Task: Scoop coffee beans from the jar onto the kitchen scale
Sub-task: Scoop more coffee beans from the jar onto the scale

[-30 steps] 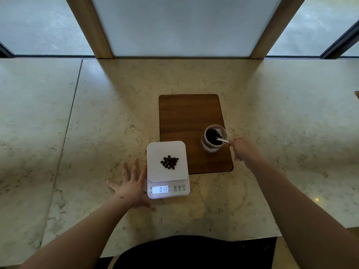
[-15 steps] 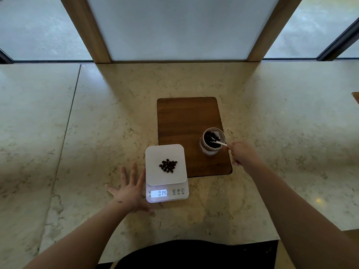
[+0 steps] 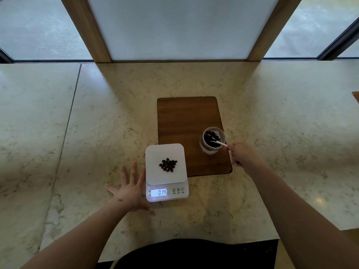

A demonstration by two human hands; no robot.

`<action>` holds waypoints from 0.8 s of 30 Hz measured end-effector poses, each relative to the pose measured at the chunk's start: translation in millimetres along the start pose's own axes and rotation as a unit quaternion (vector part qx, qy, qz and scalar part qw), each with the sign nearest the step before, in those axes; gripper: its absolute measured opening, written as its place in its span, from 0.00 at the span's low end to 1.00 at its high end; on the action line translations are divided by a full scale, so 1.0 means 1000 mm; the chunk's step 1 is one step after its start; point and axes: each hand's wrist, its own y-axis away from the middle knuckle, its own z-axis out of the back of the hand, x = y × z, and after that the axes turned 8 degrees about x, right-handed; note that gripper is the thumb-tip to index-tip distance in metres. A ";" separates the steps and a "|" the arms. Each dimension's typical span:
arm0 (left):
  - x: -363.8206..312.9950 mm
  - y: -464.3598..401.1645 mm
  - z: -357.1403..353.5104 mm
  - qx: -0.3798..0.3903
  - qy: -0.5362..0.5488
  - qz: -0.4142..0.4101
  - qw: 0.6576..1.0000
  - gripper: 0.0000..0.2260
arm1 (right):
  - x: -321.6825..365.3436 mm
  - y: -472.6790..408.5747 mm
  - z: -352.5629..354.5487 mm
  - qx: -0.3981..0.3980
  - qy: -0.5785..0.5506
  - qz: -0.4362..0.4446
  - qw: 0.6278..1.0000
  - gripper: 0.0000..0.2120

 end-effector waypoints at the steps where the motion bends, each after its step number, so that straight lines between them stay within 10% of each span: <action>1: 0.000 0.000 0.000 0.000 0.000 -0.001 1.000 0.71 | -0.001 0.000 0.000 -0.003 -0.003 0.001 1.000 0.16; 7: 0.002 -0.003 0.000 -0.005 -0.003 0.005 1.000 0.70 | 0.008 0.009 0.000 -0.029 0.095 0.036 0.994 0.16; 14: 0.006 -0.010 -0.005 -0.016 -0.004 0.005 1.000 0.71 | 0.028 0.021 -0.001 -0.164 0.438 0.216 0.857 0.14; 24: 0.005 -0.009 -0.004 -0.014 -0.003 0.003 1.000 0.71 | 0.021 0.012 -0.001 -0.044 0.287 0.119 0.950 0.17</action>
